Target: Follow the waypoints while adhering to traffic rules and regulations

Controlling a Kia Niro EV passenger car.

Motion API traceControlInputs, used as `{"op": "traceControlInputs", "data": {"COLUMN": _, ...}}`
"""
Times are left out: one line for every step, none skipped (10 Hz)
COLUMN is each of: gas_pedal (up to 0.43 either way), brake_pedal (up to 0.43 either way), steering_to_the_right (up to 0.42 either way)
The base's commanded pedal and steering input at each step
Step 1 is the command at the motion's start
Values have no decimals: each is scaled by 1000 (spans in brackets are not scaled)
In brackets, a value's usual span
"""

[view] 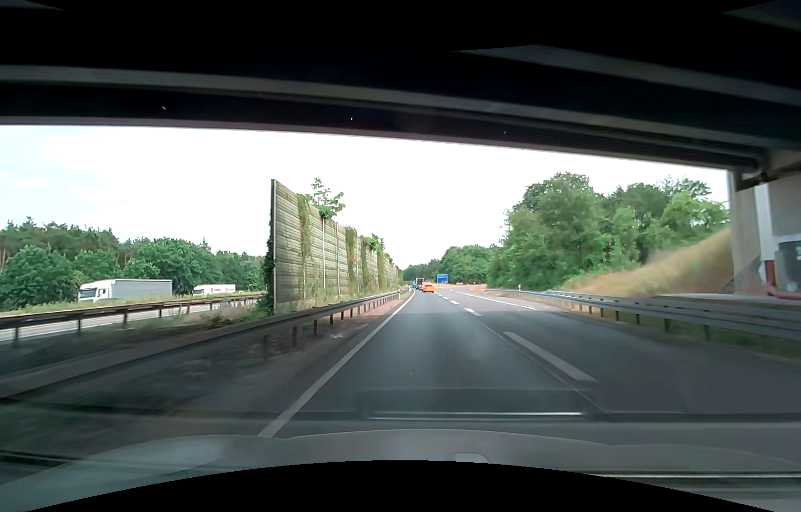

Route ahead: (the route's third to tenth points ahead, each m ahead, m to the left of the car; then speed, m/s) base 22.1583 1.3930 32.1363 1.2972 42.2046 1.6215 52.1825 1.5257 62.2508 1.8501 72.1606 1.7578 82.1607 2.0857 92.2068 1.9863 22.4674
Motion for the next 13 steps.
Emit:
{"op": "traceControlInputs", "data": {"gas_pedal": 177, "brake_pedal": 0, "steering_to_the_right": -8}}
{"op": "traceControlInputs", "data": {"gas_pedal": 177, "brake_pedal": 0, "steering_to_the_right": -8}}
{"op": "traceControlInputs", "data": {"gas_pedal": 177, "brake_pedal": 0, "steering_to_the_right": -8}}
{"op": "traceControlInputs", "data": {"gas_pedal": 177, "brake_pedal": 0, "steering_to_the_right": -8}}
{"op": "traceControlInputs", "data": {"gas_pedal": 177, "brake_pedal": 0, "steering_to_the_right": -8}}
{"op": "traceControlInputs", "data": {"gas_pedal": 177, "brake_pedal": 0, "steering_to_the_right": -8}}
{"op": "traceControlInputs", "data": {"gas_pedal": 177, "brake_pedal": 0, "steering_to_the_right": -8}}
{"op": "traceControlInputs", "data": {"gas_pedal": 177, "brake_pedal": 0, "steering_to_the_right": -8}}
{"op": "traceControlInputs", "data": {"gas_pedal": 177, "brake_pedal": 0, "steering_to_the_right": -8}}
{"op": "traceControlInputs", "data": {"gas_pedal": 169, "brake_pedal": 0, "steering_to_the_right": -8}}
{"op": "traceControlInputs", "data": {"gas_pedal": 157, "brake_pedal": 0, "steering_to_the_right": -8}}
{"op": "traceControlInputs", "data": {"gas_pedal": 138, "brake_pedal": 0, "steering_to_the_right": -8}}
{"op": "traceControlInputs", "data": {"gas_pedal": 110, "brake_pedal": 0, "steering_to_the_right": -8}}
